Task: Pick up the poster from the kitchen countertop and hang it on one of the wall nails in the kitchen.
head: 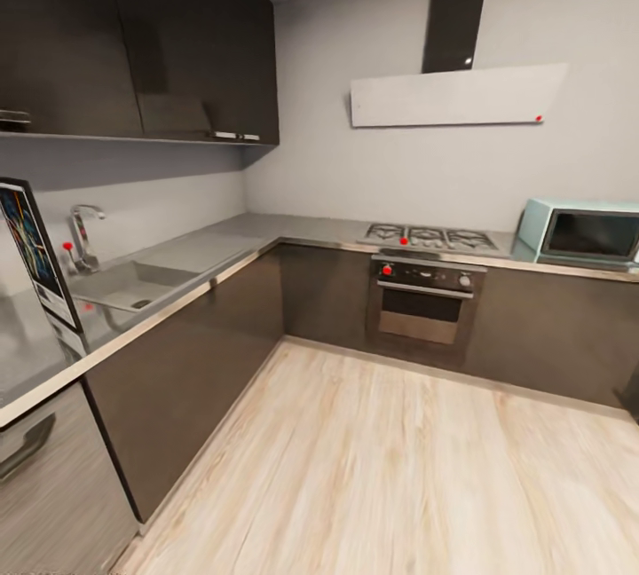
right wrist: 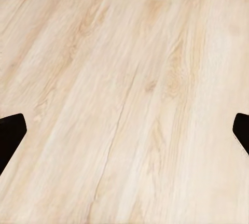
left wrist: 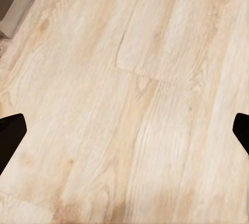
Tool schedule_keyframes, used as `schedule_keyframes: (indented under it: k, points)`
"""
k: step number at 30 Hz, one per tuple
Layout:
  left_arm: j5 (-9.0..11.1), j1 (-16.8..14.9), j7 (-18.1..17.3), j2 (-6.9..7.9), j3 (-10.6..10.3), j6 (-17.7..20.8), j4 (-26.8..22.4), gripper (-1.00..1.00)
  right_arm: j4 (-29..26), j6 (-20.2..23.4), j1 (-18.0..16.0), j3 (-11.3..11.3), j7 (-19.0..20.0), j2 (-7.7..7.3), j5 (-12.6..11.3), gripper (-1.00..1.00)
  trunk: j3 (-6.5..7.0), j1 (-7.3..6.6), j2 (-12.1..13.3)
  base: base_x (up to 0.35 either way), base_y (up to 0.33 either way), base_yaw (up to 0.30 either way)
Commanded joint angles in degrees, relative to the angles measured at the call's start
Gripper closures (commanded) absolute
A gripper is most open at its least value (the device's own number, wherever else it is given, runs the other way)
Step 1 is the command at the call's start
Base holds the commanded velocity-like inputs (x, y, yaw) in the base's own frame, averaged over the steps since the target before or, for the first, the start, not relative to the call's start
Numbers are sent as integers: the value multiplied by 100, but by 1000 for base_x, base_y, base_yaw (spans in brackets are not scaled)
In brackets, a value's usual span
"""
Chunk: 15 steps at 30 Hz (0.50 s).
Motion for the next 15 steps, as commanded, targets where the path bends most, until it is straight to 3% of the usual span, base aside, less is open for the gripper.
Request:
schedule_keyframes:
  k: [1,5,15]
  points:
    - [-2,2,0,0,4,-8,-8,-100,5,-19,-5,5,-2,0,-4,-100,-5,2,-3,226,-227,289]
    - [-3,2,0,0,5,-8,-8,-100,5,-19,-5,5,-5,0,-4,-100,-5,2,-3,135,-132,290]
    - [-2,2,0,0,12,-8,-8,-100,5,-15,-7,8,-5,0,-4,-100,-5,2,-3,17,-17,291]
